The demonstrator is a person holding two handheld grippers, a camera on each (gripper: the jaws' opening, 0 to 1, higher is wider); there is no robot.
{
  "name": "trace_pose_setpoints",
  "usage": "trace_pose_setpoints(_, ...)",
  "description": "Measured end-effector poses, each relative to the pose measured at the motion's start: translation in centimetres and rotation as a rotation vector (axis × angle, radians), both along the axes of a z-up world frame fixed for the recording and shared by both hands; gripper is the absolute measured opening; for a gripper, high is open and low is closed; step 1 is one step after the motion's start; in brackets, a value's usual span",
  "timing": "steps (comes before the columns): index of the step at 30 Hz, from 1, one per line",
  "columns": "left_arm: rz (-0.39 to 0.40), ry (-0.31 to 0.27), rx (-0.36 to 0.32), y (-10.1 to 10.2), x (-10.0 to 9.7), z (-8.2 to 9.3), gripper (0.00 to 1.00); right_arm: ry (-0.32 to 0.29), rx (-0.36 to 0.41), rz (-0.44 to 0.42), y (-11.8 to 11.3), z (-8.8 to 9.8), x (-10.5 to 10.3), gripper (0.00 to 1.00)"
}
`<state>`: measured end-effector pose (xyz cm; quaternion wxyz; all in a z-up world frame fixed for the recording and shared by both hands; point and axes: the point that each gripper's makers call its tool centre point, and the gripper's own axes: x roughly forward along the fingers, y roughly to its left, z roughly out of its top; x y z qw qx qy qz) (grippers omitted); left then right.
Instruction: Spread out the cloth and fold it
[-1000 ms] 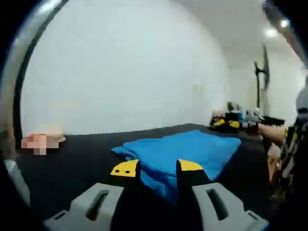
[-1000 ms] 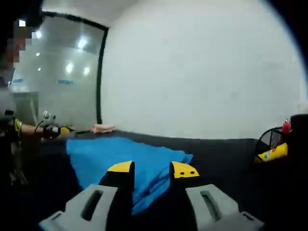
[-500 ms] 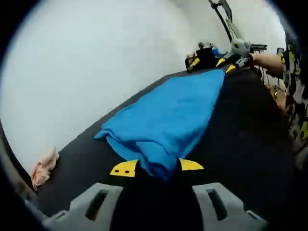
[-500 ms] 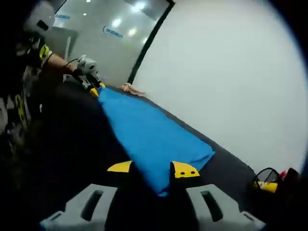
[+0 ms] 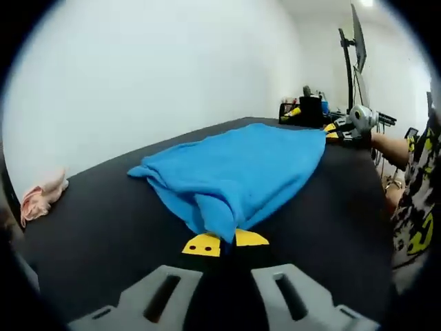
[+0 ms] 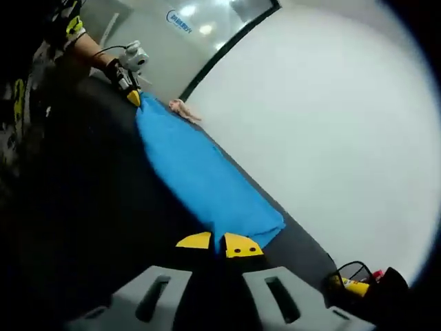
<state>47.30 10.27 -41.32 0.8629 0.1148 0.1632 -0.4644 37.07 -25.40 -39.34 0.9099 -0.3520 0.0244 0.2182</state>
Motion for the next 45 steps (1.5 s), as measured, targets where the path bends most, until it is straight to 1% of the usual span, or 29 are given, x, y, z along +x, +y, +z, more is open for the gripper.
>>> trace_pose_setpoints(1,0.001,0.0,-0.003,0.3,-0.2,0.5,0.0,-0.005,0.005,0.01,-0.3,0.7,-0.3,0.03)
trace_pose_setpoints(2,0.002,0.007,-0.008,0.5,-0.2,0.8,0.0,0.012,0.028,0.024,-0.2,0.9,-0.5,0.03)
trace_pose_setpoints(3,0.005,0.027,-0.02,0.8,-0.4,1.4,0.0,0.012,0.069,0.037,-0.1,1.7,-0.8,0.03)
trace_pose_setpoints(4,0.011,0.046,-0.054,0.7,-0.6,2.0,0.0,0.012,0.101,0.045,-0.1,2.1,-0.9,0.03)
trace_pose_setpoints(5,0.009,0.051,-0.071,0.7,-0.6,2.6,0.0,0.02,0.095,0.042,-0.3,2.4,-1.0,0.03)
trace_pose_setpoints(7,-0.005,0.05,-0.043,0.8,-1.0,3.1,0.0,0.022,0.078,0.051,-0.6,2.4,-1.1,0.02)
trace_pose_setpoints(9,-0.022,0.039,-0.026,0.9,-1.5,3.8,0.0,0.032,0.082,0.058,-0.7,2.6,-1.2,0.02)
trace_pose_setpoints(10,-0.026,0.038,-0.02,0.9,-1.7,4.0,0.0,0.037,0.084,0.064,-0.7,2.7,-1.5,0.02)
trace_pose_setpoints(11,-0.034,0.033,-0.014,1.1,-2.2,4.5,0.0,0.062,0.088,0.08,-0.5,2.5,-1.9,0.02)
trace_pose_setpoints(14,-0.037,0.046,-0.004,1.5,-3.1,5.2,0.0,0.061,0.078,0.089,-0.4,2.9,-2.9,0.02)
trace_pose_setpoints(15,-0.037,0.049,-0.009,1.7,-3.7,5.6,0.0,0.067,0.073,0.095,-0.4,3.2,-3.9,0.02)
trace_pose_setpoints(16,-0.041,0.055,-0.009,1.8,-4.1,5.7,0.0,0.068,0.075,0.096,-0.4,3.3,-4.1,0.02)
trace_pose_setpoints(19,-0.057,0.045,-0.003,2.1,-6.2,5.9,0.0,0.071,0.12,0.098,-0.4,4.0,-6.2,0.02)
trace_pose_setpoints(20,-0.057,0.044,0.0,2.2,-6.7,5.8,0.0,0.073,0.133,0.095,-0.3,4.1,-6.8,0.02)
trace_pose_setpoints(21,-0.056,0.048,-0.02,2.3,-7.5,5.7,0.0,0.079,0.165,0.091,0.0,4.0,-7.6,0.02)
trace_pose_setpoints(22,-0.05,0.072,-0.044,2.3,-8.0,5.5,0.0,0.081,0.175,0.089,0.1,3.8,-8.1,0.03)
trace_pose_setpoints(23,-0.051,0.078,-0.041,2.5,-8.5,5.2,0.0,0.087,0.177,0.088,0.4,3.5,-8.6,0.03)
trace_pose_setpoints(24,-0.049,0.09,-0.046,2.7,-9.2,4.5,0.0,0.094,0.18,0.085,0.5,3.0,-9.1,0.03)
trace_pose_setpoints(26,-0.037,0.116,-0.044,3.1,-10.1,3.1,0.0,0.124,0.176,0.085,1.1,1.3,-10.5,0.03)
trace_pose_setpoints(28,-0.021,0.147,-0.053,3.3,-10.9,1.8,0.0,0.15,0.179,0.083,1.6,0.0,-11.4,0.03)
trace_pose_setpoints(30,-0.013,0.162,-0.05,3.4,-11.6,0.9,0.0,0.148,0.191,0.086,2.0,-0.5,-12.2,0.03)
trace_pose_setpoints(34,-0.003,0.166,-0.04,3.8,-12.7,0.0,0.0,0.154,0.222,0.085,2.3,-1.1,-13.1,0.03)
trace_pose_setpoints(35,0.002,0.16,-0.035,3.9,-12.7,-0.2,0.0,0.154,0.225,0.083,2.4,-1.3,-13.1,0.02)
trace_pose_setpoints(38,0.018,0.171,-0.034,3.9,-12.7,-0.8,0.0,0.162,0.233,0.076,2.1,-2.5,-13.1,0.02)
trace_pose_setpoints(40,0.023,0.153,0.022,4.2,-12.6,-2.2,0.0,0.18,0.246,0.07,1.7,-3.6,-12.9,0.02)
trace_pose_setpoints(41,0.02,0.143,0.017,3.9,-12.7,-2.6,0.0,0.184,0.251,0.069,1.7,-3.8,-12.8,0.02)
trace_pose_setpoints(42,0.026,0.149,-0.018,3.9,-12.6,-2.3,0.0,0.156,0.324,0.089,1.9,-3.1,-12.8,0.02)
trace_pose_setpoints(43,0.028,0.152,-0.022,3.9,-12.6,-2.3,0.0,0.18,0.343,0.073,1.6,-3.4,-12.8,0.02)
trace_pose_setpoints(45,0.034,0.159,-0.038,4.0,-12.6,-2.3,0.0,0.172,0.337,0.076,1.6,-3.3,-12.9,0.02)
